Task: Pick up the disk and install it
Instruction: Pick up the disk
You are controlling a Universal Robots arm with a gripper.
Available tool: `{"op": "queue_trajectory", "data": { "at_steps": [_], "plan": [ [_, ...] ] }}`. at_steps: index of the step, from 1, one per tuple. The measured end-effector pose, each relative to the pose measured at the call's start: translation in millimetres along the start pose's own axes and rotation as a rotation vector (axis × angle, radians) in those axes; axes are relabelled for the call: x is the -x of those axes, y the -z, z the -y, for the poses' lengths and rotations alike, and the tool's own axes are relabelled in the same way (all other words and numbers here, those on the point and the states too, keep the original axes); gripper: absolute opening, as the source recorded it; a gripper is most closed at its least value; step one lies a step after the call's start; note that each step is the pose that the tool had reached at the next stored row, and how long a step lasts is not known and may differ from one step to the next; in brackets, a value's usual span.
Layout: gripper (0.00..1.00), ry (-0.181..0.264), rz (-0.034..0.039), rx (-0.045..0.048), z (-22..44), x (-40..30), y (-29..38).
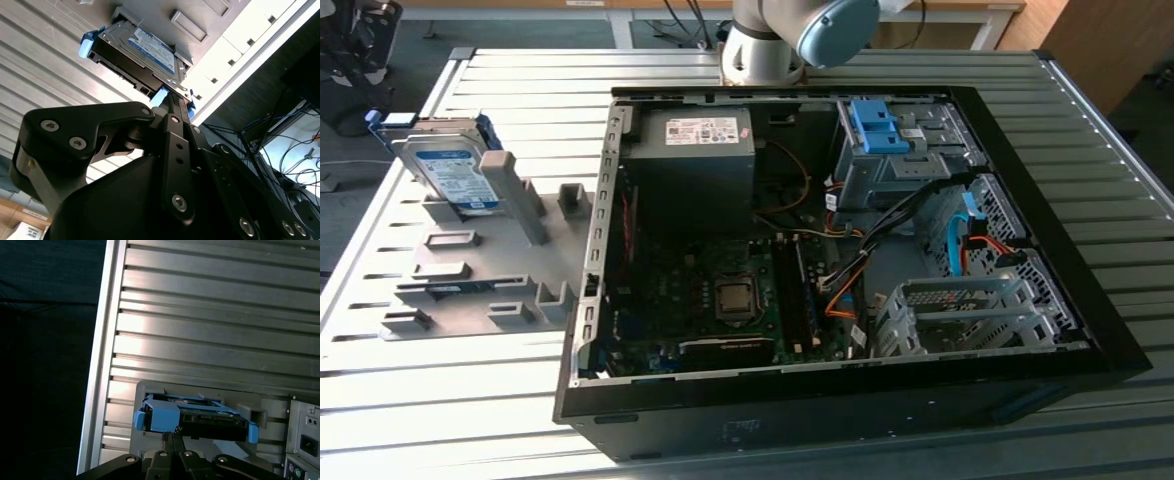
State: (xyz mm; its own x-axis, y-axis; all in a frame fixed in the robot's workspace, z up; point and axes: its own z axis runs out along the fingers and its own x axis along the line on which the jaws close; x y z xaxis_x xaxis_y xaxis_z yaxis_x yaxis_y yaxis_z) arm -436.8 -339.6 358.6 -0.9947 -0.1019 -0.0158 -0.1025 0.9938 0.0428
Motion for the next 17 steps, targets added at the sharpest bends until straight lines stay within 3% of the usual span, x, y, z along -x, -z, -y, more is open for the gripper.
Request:
{"op": "queue_trajectory", "data": {
  "at_steps": [17],
  "plan": [
    [0.11,0.014,-0.0005,0.0002,0.0,0.0,0.0]
  ]
}}
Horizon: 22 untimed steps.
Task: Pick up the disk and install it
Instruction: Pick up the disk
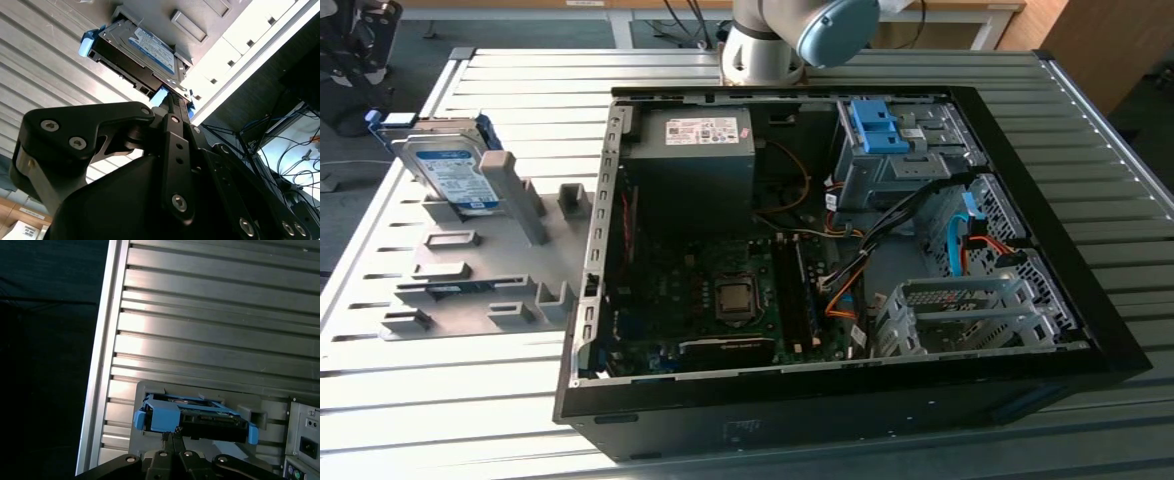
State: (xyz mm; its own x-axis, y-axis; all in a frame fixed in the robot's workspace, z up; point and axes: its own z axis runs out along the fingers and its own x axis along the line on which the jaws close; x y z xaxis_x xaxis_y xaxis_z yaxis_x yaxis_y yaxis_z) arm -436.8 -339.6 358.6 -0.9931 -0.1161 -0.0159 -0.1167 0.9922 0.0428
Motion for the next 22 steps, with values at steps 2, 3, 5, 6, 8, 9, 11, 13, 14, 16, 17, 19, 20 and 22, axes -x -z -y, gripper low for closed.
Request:
{"op": "queue_trajectory", "data": {
  "at_steps": [2,3,5,6,8,9,11,13,14,16,17,19,20,22],
  "plan": [
    [0.11,0.001,0.0000,0.0001,0.0,0.0,0.0],
    [0.11,0.002,-0.0001,0.0001,0.0,0.0,0.0],
    [0.11,0.004,-0.0001,0.0001,0.0,0.0,0.0],
    [0.11,0.005,-0.0002,0.0001,0.0,0.0,0.0],
    [0.11,0.006,-0.0003,0.0001,0.0,0.0,0.0],
    [0.11,0.007,-0.0004,0.0002,0.0,0.0,0.0],
    [0.11,0.009,-0.0004,0.0002,0.0,0.0,0.0],
    [0.11,0.010,-0.0005,0.0002,0.0,0.0,0.0],
    [0.11,0.011,-0.0005,0.0002,0.0,0.0,0.0],
    [0.11,0.013,-0.0006,0.0003,0.0,0.0,0.0],
    [0.11,0.015,-0.0006,0.0003,0.0,0.0,0.0],
    [0.11,0.017,-0.0007,0.0003,0.0,0.0,0.0],
    [0.11,0.018,-0.0008,0.0003,0.0,0.0,0.0],
    [0.11,0.021,-0.0009,0.0003,0.0,0.0,0.0]
  ]
}}
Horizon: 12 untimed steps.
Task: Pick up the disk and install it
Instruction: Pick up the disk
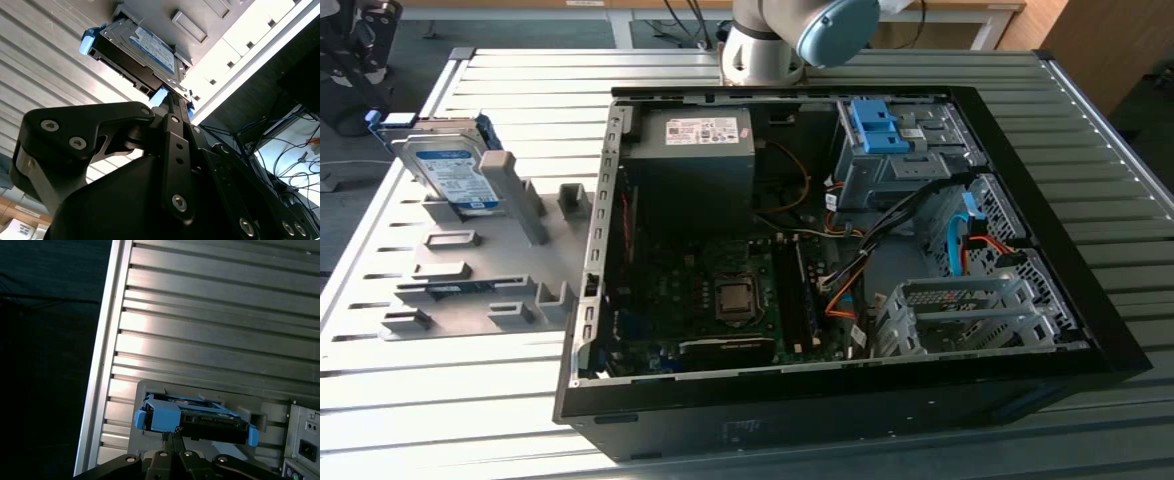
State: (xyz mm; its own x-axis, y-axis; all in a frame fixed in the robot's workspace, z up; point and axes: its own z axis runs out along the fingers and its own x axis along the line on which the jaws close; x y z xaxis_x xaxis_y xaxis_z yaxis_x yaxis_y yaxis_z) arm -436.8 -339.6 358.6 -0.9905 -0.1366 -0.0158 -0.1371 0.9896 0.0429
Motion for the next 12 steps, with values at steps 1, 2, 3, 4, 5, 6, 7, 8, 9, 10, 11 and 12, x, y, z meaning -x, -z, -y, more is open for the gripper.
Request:
{"op": "queue_trajectory", "data": {
  "at_steps": [1,2,3,4,5,6,7,8,9,10,11,12],
  "plan": [
    [0.11,0.001,0.0000,0.0000,0.0,0.0,0.0],
    [0.11,0.002,-0.0001,0.0000,0.0,0.0,0.0],
    [0.11,0.003,-0.0001,0.0000,0.0,0.0,0.0],
    [0.11,0.004,-0.0002,0.0001,0.0,0.0,0.0],
    [0.11,0.005,-0.0002,0.0001,0.0,0.0,0.0],
    [0.11,0.006,-0.0003,0.0001,0.0,0.0,0.0],
    [0.11,0.008,-0.0003,0.0001,0.0,0.0,0.0],
    [0.11,0.009,-0.0003,0.0001,0.0,0.0,0.0],
    [0.11,0.010,-0.0004,0.0001,0.0,0.0,0.0],
    [0.11,0.010,-0.0004,0.0002,0.0,0.0,0.0],
    [0.11,0.011,-0.0004,0.0002,0.0,0.0,0.0],
    [0.11,0.012,-0.0005,0.0002,0.0,0.0,0.0]
  ]
}}
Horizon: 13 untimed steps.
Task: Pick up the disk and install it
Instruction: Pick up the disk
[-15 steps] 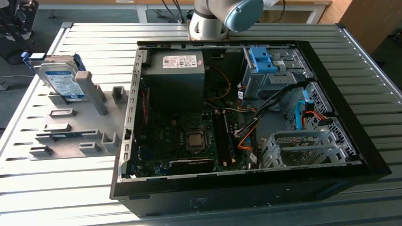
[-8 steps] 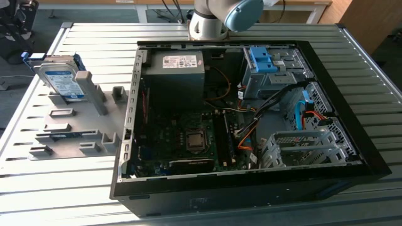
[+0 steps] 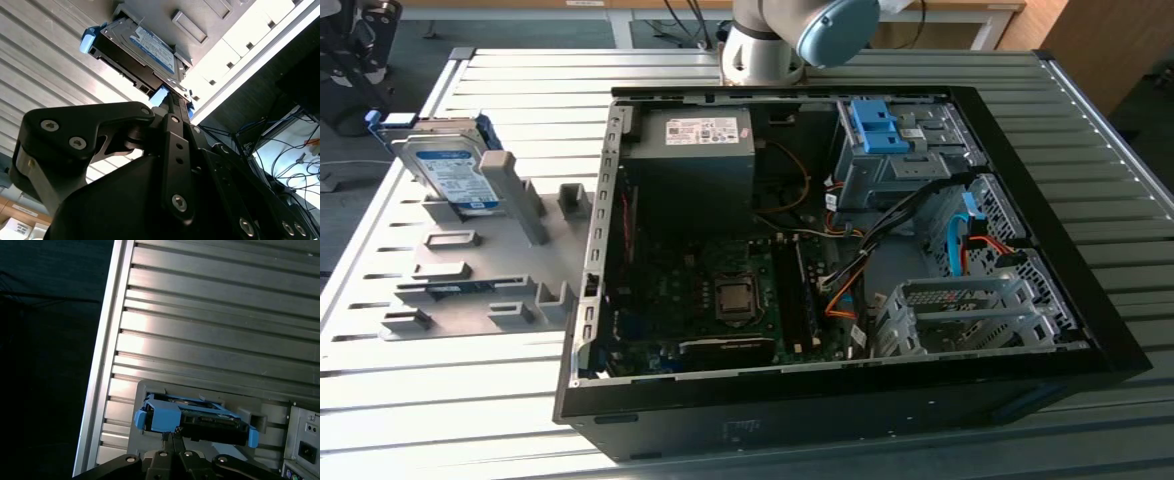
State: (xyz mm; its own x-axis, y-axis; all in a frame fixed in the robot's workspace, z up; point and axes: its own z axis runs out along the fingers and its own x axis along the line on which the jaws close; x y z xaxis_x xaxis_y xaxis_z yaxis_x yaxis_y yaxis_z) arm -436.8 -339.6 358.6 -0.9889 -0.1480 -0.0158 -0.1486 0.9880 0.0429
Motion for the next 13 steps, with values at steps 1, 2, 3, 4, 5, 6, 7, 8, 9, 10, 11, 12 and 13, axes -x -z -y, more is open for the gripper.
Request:
{"op": "queue_trajectory", "data": {
  "at_steps": [1,2,3,4,5,6,7,8,9,10,11,12,13],
  "plan": [
    [0.11,0.001,0.0000,0.0000,0.0,0.0,0.0],
    [0.11,0.001,0.0000,0.0000,0.0,0.0,0.0],
    [0.11,0.002,0.0000,0.0000,0.0,0.0,0.0],
    [0.11,0.002,-0.0001,0.0000,0.0,0.0,0.0],
    [0.11,0.003,-0.0001,0.0001,0.0,0.0,0.0],
    [0.11,0.004,-0.0001,0.0001,0.0,0.0,0.0],
    [0.11,0.004,-0.0001,0.0001,0.0,0.0,0.0],
    [0.11,0.005,-0.0001,0.0001,0.0,0.0,0.0],
    [0.11,0.005,-0.0002,0.0001,0.0,0.0,0.0],
    [0.11,0.006,-0.0002,0.0001,0.0,0.0,0.0],
    [0.11,0.006,-0.0002,0.0001,0.0,0.0,0.0],
    [0.11,0.007,-0.0003,0.0001,0.0,0.0,0.0],
    [0.11,0.007,-0.0003,0.0001,0.0,0.0,0.0]
  ]
}}
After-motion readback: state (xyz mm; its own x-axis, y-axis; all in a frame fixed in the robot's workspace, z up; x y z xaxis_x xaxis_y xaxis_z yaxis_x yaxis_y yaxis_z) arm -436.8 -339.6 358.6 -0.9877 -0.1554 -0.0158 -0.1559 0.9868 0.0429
